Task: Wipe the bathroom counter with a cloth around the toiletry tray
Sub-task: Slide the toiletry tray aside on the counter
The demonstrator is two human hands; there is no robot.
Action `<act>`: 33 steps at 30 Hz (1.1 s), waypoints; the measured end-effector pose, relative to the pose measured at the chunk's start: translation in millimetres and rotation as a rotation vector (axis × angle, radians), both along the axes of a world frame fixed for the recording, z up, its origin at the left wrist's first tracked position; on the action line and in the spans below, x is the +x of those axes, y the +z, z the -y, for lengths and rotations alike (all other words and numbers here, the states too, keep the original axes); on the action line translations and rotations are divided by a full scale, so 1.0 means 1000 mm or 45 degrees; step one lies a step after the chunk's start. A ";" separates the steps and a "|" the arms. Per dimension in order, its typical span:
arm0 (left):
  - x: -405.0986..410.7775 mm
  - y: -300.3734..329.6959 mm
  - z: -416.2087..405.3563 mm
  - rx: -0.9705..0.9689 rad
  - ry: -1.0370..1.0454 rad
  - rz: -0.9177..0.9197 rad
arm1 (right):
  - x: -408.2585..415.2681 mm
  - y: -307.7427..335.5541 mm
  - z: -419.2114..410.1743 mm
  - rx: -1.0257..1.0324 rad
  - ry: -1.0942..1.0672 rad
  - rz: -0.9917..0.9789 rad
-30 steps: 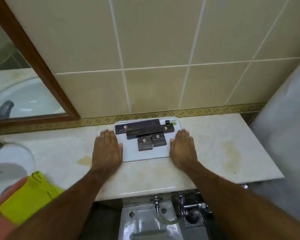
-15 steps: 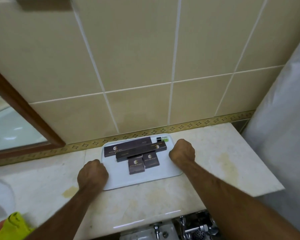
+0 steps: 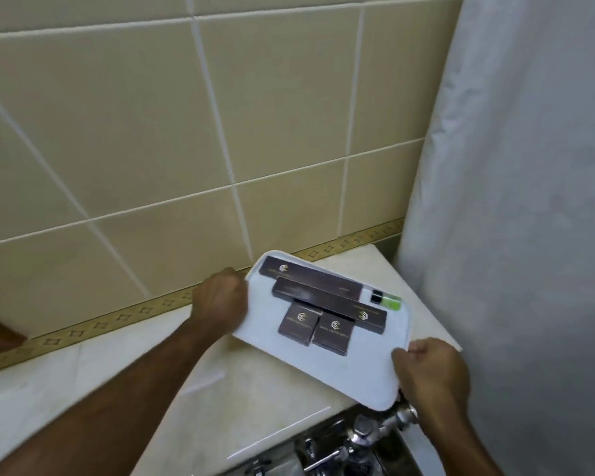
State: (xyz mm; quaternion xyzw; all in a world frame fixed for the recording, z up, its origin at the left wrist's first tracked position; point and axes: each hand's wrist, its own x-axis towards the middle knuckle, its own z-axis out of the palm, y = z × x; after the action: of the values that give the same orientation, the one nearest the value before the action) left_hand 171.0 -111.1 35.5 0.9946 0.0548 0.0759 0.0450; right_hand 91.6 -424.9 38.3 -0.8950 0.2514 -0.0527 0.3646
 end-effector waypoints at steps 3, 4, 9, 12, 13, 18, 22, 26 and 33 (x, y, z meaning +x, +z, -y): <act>0.048 0.003 0.064 0.095 -0.205 -0.046 | -0.011 -0.016 0.023 0.143 -0.293 0.002; 0.062 0.003 0.084 0.130 -0.261 -0.060 | -0.011 -0.022 0.027 0.192 -0.380 -0.007; 0.123 -0.013 0.163 0.401 -0.466 -0.056 | 0.000 -0.049 0.036 0.370 -0.693 0.086; 0.141 -0.029 0.189 0.631 -0.537 -0.069 | 0.014 -0.057 0.034 0.478 -0.796 0.083; 0.141 -0.033 0.193 0.675 -0.532 -0.077 | 0.015 -0.058 0.032 0.513 -0.822 0.076; 0.142 -0.046 0.193 0.694 -0.599 -0.092 | 0.018 -0.072 0.026 0.613 -0.891 0.121; 0.134 -0.029 0.186 0.660 -0.723 -0.114 | 0.021 -0.077 0.025 0.732 -0.856 0.053; 0.072 0.003 0.164 0.481 -0.614 0.057 | 0.013 -0.061 0.032 0.784 -0.650 0.095; -0.186 -0.004 0.045 0.153 0.030 0.401 | -0.051 -0.061 -0.035 0.876 -0.162 -0.229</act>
State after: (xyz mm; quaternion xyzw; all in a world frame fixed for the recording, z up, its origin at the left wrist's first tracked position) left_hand -14.5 -155.9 31.5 0.9706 0.0543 0.2345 -0.0075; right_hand 40.8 -390.3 -23.0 -0.7035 0.3408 0.0915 0.6169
